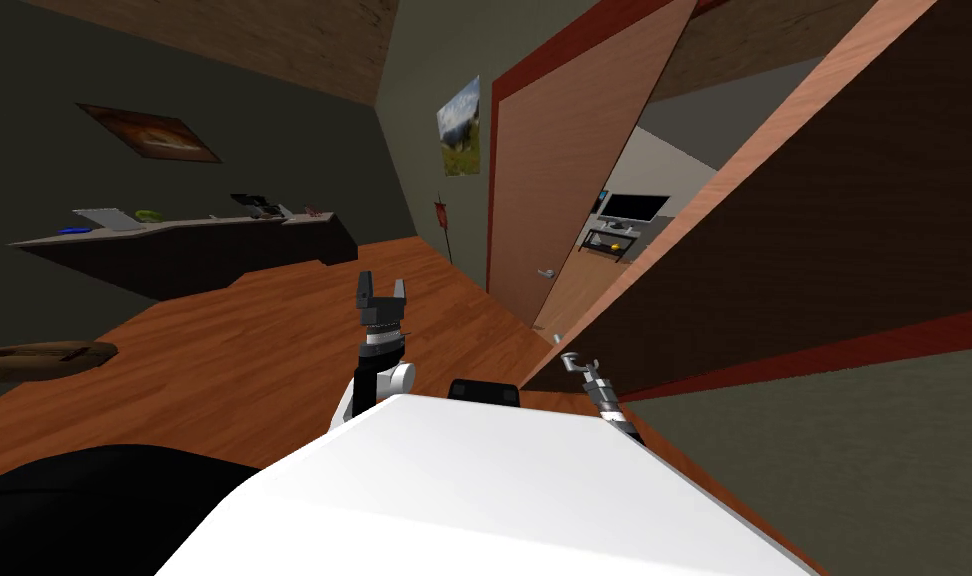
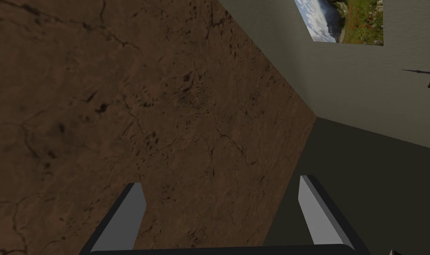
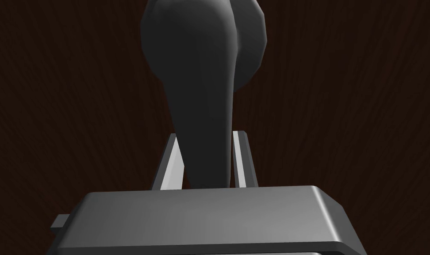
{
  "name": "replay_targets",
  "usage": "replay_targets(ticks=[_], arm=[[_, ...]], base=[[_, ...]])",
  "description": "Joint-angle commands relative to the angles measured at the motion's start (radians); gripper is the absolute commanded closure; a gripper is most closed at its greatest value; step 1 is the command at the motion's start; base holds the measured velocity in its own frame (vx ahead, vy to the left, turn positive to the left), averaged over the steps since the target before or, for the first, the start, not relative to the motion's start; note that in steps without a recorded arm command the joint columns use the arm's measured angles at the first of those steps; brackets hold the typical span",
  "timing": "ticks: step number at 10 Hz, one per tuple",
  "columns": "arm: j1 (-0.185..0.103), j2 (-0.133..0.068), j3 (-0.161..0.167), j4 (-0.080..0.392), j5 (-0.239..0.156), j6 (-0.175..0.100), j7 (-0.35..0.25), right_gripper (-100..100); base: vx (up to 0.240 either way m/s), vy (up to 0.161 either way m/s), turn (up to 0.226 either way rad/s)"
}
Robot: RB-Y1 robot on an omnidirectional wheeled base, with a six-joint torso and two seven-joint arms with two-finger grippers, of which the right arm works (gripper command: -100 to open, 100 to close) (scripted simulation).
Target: Pull the door open
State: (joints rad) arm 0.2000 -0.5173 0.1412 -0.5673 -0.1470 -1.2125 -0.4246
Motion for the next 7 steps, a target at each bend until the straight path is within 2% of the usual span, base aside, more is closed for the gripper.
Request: replay_targets(ticks=[1,7], arm=[[-0.015,0.007,-0.001,0.001,-0.003,0.015,0.008,100],[-0.076,0.038,-0.008,0.003,-0.018,0.079,0.043,100]], base=[[-0.114,-0.023,0.136],[-0.211,-0.054,0.153]])
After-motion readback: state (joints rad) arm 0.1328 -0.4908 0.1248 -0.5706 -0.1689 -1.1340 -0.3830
